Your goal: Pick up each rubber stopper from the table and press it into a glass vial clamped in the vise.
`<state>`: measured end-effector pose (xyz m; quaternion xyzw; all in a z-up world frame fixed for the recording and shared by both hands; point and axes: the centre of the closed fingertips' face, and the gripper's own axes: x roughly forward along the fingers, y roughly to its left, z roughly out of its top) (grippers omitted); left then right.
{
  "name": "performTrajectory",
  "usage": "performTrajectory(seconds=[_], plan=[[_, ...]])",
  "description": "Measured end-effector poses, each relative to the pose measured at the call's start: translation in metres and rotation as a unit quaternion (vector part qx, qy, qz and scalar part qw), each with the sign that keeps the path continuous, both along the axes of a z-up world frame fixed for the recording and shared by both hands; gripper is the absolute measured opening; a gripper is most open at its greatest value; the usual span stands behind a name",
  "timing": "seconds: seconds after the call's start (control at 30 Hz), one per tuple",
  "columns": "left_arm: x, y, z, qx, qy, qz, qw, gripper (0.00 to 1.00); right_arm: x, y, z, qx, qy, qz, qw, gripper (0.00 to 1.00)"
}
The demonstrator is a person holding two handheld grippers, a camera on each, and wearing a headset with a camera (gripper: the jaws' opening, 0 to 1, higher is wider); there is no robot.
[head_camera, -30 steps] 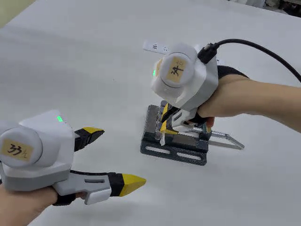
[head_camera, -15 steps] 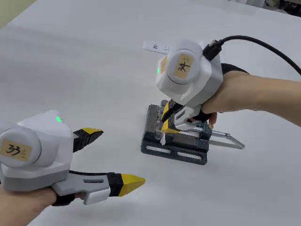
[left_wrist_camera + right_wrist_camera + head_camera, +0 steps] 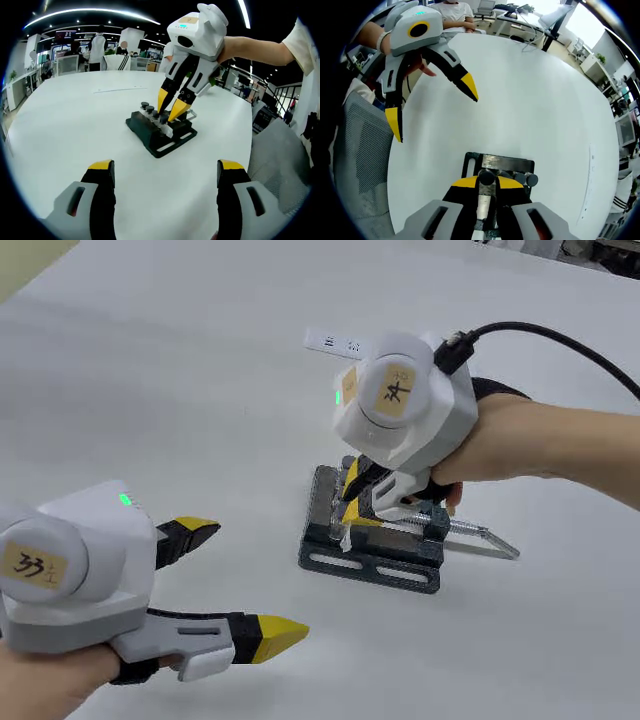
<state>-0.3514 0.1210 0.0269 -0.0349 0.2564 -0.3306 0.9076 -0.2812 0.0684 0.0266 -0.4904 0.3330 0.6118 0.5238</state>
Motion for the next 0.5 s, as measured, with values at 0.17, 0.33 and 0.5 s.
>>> performTrajectory(seconds=[0.17, 0.33, 0.5], plan=[[-0.001, -0.002, 0.001, 0.000, 0.001, -0.001, 1.0000, 0.83, -0.002, 0.000, 0.000, 0.000, 0.004, 0.001, 1.0000, 0.11], [0.000, -0.001, 0.003, 0.000, -0.001, -0.001, 1.0000, 0.83, 0.001, 0.001, 0.009, 0.011, 0.005, -0.003, 0.9999, 0.13], [0.001, -0.003, 0.007, -0.003, -0.005, -0.003, 1.0000, 0.81, -0.002, -0.001, 0.020, 0.019, 0.042, -0.006, 0.9989, 0.13]])
